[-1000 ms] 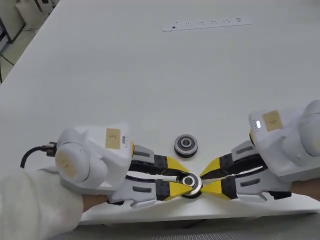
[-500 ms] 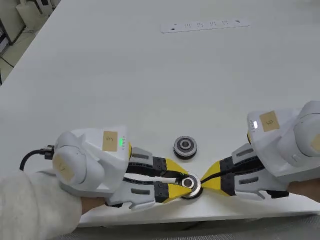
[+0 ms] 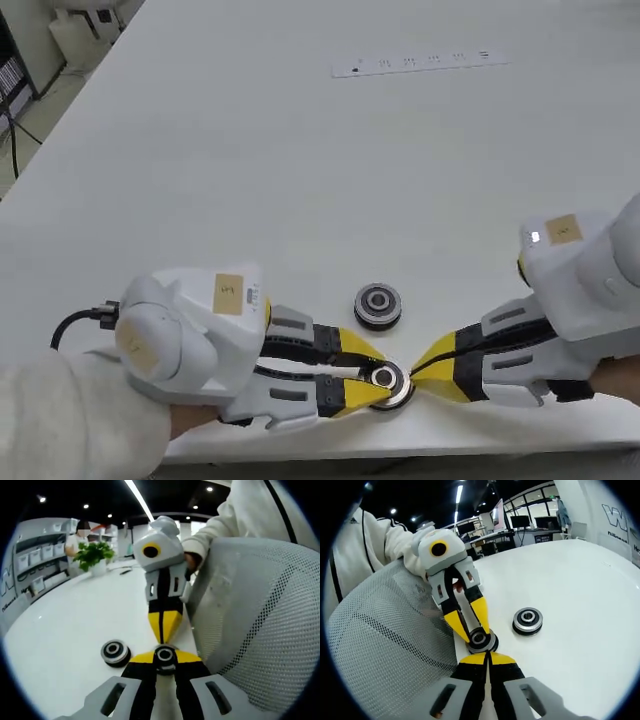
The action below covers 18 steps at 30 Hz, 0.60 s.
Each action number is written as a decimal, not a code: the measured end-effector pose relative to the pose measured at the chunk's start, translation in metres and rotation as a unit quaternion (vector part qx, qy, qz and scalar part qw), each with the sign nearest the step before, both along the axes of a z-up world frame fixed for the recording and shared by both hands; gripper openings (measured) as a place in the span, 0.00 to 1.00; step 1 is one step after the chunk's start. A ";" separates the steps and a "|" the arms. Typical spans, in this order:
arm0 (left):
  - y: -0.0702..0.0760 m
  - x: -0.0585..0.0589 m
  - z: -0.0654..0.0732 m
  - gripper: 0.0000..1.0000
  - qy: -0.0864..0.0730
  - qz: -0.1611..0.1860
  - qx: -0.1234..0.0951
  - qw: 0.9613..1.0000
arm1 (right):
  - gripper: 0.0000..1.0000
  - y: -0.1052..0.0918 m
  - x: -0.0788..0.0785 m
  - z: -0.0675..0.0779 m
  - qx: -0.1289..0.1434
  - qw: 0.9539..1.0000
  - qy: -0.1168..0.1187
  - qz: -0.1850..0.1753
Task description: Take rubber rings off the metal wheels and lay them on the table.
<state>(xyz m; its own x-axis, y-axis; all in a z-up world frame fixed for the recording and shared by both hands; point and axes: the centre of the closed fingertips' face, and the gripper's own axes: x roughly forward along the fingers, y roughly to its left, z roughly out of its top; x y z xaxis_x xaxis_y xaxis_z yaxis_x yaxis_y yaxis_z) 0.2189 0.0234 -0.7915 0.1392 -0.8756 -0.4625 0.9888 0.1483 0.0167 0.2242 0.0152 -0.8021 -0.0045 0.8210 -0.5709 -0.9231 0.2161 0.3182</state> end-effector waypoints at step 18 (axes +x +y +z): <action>-0.001 0.000 0.000 0.14 -0.001 -0.001 -0.001 1.000 | 0.00 -0.001 0.000 0.006 0.038 0.994 0.089 -0.052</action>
<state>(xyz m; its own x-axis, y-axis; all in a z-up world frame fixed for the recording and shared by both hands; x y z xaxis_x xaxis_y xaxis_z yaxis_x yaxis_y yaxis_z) 0.2191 0.0227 -0.7915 0.1386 -0.8770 -0.4600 0.9890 0.1467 0.0182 0.2239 0.0138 -0.7964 -0.0128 0.8633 -0.5045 -0.8247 0.2762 0.4935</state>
